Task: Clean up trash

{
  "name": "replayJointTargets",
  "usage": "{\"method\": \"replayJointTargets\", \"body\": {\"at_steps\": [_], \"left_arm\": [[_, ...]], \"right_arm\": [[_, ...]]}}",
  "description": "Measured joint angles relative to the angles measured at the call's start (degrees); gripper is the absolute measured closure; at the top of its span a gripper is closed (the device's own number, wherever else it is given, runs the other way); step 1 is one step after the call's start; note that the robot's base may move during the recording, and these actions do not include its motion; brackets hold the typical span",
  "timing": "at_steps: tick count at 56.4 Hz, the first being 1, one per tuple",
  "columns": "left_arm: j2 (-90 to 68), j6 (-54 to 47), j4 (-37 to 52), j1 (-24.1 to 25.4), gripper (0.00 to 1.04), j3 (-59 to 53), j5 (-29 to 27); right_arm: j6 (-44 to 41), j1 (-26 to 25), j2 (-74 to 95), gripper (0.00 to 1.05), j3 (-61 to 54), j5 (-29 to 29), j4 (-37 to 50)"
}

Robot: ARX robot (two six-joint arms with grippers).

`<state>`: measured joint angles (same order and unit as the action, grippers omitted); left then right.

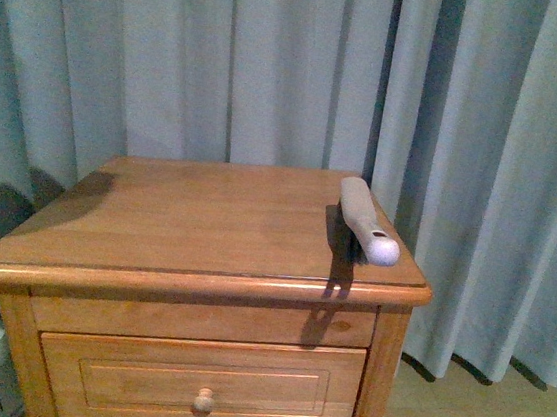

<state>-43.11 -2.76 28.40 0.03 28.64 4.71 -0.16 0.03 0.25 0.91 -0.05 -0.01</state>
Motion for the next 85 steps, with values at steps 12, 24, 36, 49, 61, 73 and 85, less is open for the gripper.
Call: {"method": "replayJointTargets", "body": {"at_steps": [12, 24, 36, 49, 61, 73, 85], "left_arm": [[1.22, 1.99, -0.31, 1.75, 0.76, -0.61, 0.68], [1.29, 2.23, -0.79, 1.92, 0.76, -0.61, 0.68], [1.4, 2.27, -0.79, 1.99, 0.76, -0.63, 0.68], [1.42, 2.27, -0.79, 1.99, 0.76, -0.63, 0.7], [1.44, 2.29, -0.79, 1.99, 0.76, -0.63, 0.68], [1.46, 2.27, -0.79, 1.99, 0.76, -0.63, 0.7], [1.46, 2.29, -0.79, 1.99, 0.76, -0.63, 0.7]], "right_arm": [[0.0, 0.0, 0.0, 0.07, 0.0, 0.0, 0.0], [0.0, 0.0, 0.0, 0.07, 0.0, 0.0, 0.0], [-4.57, 12.41, 9.22, 0.07, 2.75, 32.17, -4.55], [3.89, 12.48, 42.71, 0.07, 30.14, 20.48, -7.63], [8.46, 15.26, 72.98, 0.07, 63.08, 15.74, -18.82], [14.19, 18.56, 95.8, 0.07, 86.95, 14.45, -29.09], [21.16, 24.83, 108.52, 0.07, 96.74, 15.41, -35.39]]}}
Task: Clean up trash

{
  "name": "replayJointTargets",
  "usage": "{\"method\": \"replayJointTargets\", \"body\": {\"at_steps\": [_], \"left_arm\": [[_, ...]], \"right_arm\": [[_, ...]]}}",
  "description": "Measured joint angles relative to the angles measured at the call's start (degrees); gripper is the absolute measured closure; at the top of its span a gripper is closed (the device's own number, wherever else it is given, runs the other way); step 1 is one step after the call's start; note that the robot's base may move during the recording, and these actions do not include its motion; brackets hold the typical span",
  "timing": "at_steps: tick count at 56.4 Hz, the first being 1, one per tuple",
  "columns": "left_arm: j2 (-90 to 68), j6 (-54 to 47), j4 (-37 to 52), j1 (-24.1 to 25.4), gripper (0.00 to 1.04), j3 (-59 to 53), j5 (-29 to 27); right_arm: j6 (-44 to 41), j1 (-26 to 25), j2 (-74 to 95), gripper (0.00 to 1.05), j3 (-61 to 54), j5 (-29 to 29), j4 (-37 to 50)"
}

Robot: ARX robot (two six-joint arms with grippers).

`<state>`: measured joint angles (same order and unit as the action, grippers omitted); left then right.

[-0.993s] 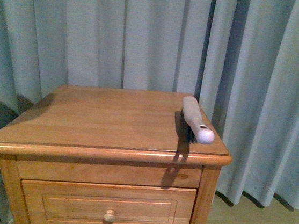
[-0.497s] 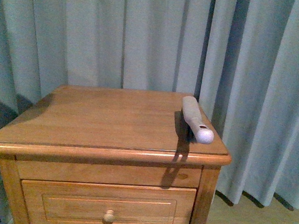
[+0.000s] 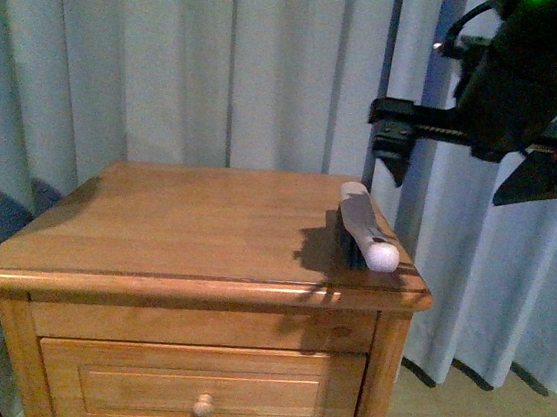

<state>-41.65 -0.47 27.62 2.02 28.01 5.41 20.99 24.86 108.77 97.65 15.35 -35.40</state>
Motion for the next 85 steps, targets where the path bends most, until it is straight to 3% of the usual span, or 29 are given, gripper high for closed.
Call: {"method": "replayJointTargets", "body": {"at_steps": [29, 51, 80, 85], "left_arm": [[0.0, 0.04, 0.0, 0.0, 0.76, 0.0, -0.02], [0.0, 0.13, 0.0, 0.0, 0.76, 0.0, 0.0], [0.0, 0.13, 0.0, 0.0, 0.76, 0.0, 0.0], [0.0, 0.13, 0.0, 0.0, 0.76, 0.0, -0.02]], "right_arm": [[8.79, 6.38, 7.06, 0.07, 1.9, 1.14, -0.46], [9.64, 6.8, 9.4, 0.08, 1.9, 1.2, 0.7], [8.9, 6.93, 9.53, 0.79, 1.22, 2.43, 2.34], [8.7, 6.93, 9.22, 0.82, 0.22, 2.58, 3.02]]}}
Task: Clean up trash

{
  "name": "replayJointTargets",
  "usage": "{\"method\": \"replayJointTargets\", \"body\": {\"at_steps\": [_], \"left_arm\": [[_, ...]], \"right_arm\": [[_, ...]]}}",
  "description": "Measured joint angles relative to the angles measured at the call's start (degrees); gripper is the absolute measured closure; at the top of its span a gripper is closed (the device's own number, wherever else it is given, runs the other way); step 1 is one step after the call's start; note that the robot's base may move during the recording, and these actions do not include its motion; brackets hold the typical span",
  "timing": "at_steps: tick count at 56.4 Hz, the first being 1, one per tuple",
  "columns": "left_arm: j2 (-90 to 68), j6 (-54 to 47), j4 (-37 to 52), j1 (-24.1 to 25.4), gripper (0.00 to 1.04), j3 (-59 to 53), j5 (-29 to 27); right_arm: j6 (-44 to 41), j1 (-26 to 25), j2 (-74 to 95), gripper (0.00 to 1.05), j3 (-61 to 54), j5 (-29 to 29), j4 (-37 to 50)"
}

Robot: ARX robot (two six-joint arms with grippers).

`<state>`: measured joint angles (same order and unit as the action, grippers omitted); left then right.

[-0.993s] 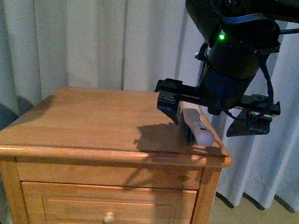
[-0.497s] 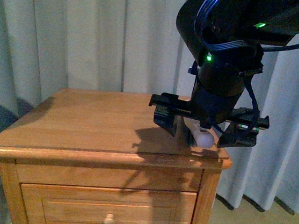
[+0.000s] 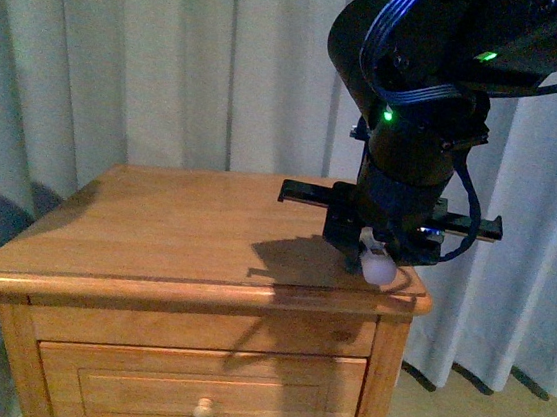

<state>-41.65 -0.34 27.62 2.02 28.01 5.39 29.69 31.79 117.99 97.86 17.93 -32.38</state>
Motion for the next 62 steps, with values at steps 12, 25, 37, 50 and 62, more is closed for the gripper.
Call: {"method": "replayJointTargets", "body": {"at_steps": [12, 25, 37, 50, 62], "left_arm": [[0.0, 0.0, 0.0, 0.0, 0.76, 0.0, 0.02], [0.0, 0.0, 0.0, 0.0, 0.76, 0.0, 0.02], [0.0, 0.0, 0.0, 0.0, 0.76, 0.0, 0.02], [0.0, 0.02, 0.0, 0.0, 0.76, 0.0, 0.02], [0.0, 0.02, 0.0, 0.0, 0.76, 0.0, 0.0]], "right_arm": [[-1.49, -0.15, -1.62, 0.82, -2.64, 0.33, 1.9], [-6.4, -0.15, -6.19, 0.82, -6.93, 4.07, 8.26], [-16.48, -0.31, -18.34, 0.82, -17.11, 9.4, 21.2], [-28.96, -0.31, -37.4, 0.82, -34.45, 14.23, 36.79], [-37.31, 3.15, -52.65, 0.82, -46.16, 17.99, 46.69]]}}
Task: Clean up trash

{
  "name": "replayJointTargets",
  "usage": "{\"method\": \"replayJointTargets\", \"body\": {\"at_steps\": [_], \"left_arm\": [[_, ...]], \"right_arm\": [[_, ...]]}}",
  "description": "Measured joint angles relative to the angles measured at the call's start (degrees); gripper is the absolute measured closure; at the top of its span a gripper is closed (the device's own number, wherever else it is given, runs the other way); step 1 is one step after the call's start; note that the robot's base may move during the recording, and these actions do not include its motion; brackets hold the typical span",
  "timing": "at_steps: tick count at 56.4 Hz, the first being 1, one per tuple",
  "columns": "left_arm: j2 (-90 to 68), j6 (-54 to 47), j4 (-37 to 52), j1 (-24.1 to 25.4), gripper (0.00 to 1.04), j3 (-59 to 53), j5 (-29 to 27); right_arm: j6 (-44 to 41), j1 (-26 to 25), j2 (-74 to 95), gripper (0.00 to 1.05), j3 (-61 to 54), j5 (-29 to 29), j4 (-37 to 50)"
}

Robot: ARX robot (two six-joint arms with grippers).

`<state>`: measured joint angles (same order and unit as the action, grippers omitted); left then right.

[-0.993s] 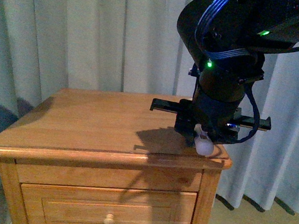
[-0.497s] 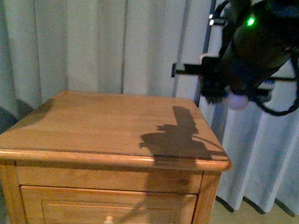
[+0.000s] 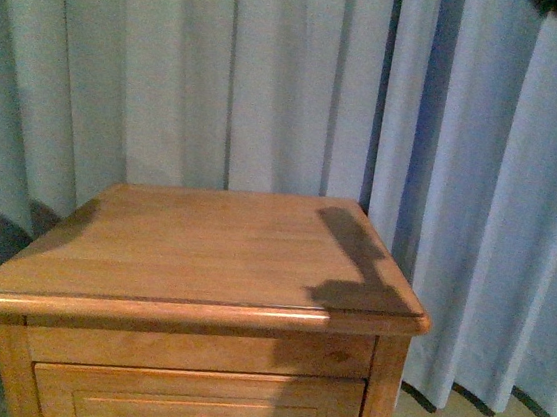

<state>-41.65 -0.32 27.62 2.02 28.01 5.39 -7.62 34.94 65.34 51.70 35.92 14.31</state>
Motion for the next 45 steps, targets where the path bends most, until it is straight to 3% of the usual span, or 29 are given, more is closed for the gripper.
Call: {"method": "replayJointTargets", "body": {"at_steps": [10, 23, 45], "left_arm": [[0.0, 0.0, 0.0, 0.0, 0.76, 0.0, 0.02], [0.0, 0.0, 0.0, 0.0, 0.76, 0.0, 0.0], [0.0, 0.0, 0.0, 0.0, 0.76, 0.0, 0.0]], "right_arm": [[-4.31, 3.41, -9.68, 0.82, -8.39, 4.11, 5.18], [-6.51, 6.75, -20.15, 0.82, -16.63, 9.75, 4.76], [-6.95, 9.51, -23.82, 0.82, -17.94, 11.21, 4.04]]}}
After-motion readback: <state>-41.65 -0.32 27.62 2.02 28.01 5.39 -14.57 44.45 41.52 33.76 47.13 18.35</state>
